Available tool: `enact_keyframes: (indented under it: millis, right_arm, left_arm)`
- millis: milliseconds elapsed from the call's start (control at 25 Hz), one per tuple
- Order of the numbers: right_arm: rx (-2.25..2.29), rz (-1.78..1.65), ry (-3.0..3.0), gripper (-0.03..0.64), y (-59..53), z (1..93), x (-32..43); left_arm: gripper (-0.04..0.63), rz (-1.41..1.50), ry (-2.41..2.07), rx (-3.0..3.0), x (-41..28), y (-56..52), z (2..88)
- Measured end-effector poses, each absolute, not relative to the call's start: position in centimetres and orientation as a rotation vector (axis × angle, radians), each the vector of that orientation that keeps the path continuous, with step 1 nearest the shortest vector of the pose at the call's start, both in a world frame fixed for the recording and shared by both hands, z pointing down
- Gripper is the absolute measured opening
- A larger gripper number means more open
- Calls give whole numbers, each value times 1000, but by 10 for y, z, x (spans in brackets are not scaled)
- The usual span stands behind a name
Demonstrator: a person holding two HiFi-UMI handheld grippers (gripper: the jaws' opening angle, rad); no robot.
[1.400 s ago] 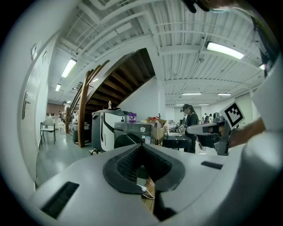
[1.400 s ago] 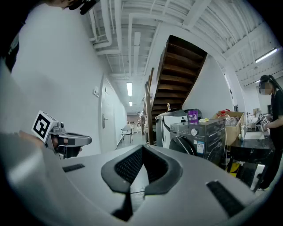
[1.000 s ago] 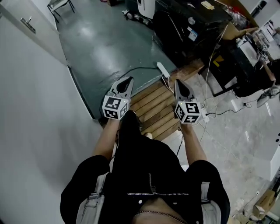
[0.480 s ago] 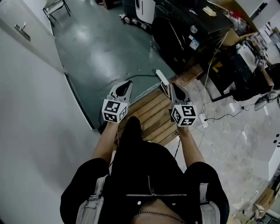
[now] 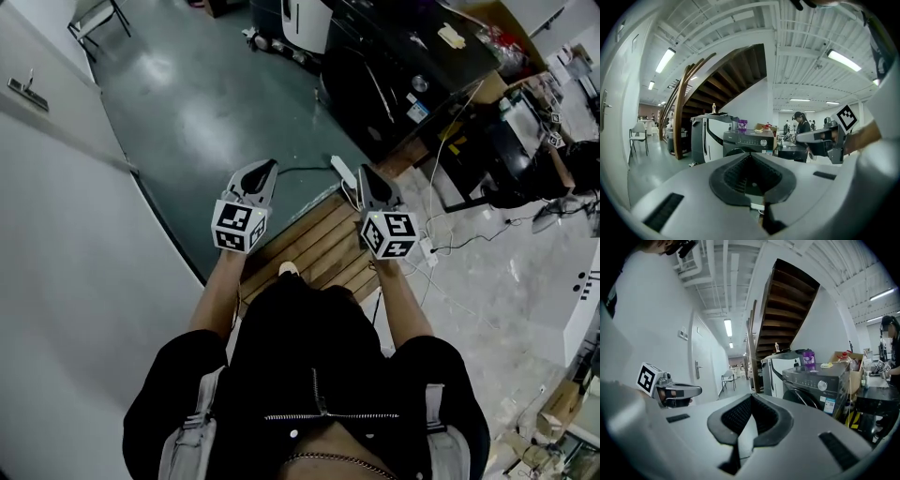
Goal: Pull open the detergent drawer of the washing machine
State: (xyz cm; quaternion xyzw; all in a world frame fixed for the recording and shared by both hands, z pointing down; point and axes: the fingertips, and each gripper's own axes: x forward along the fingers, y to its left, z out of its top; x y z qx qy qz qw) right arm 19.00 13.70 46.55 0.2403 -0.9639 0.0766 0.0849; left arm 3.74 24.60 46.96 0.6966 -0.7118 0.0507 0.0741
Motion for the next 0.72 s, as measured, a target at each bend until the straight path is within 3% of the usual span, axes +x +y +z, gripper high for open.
enact_keyframes:
  millis: [720]
  right_arm:
    - [736, 273, -2834, 6, 69, 466, 93]
  left_arm:
    - [21, 153, -2052, 2107, -57, 171, 470]
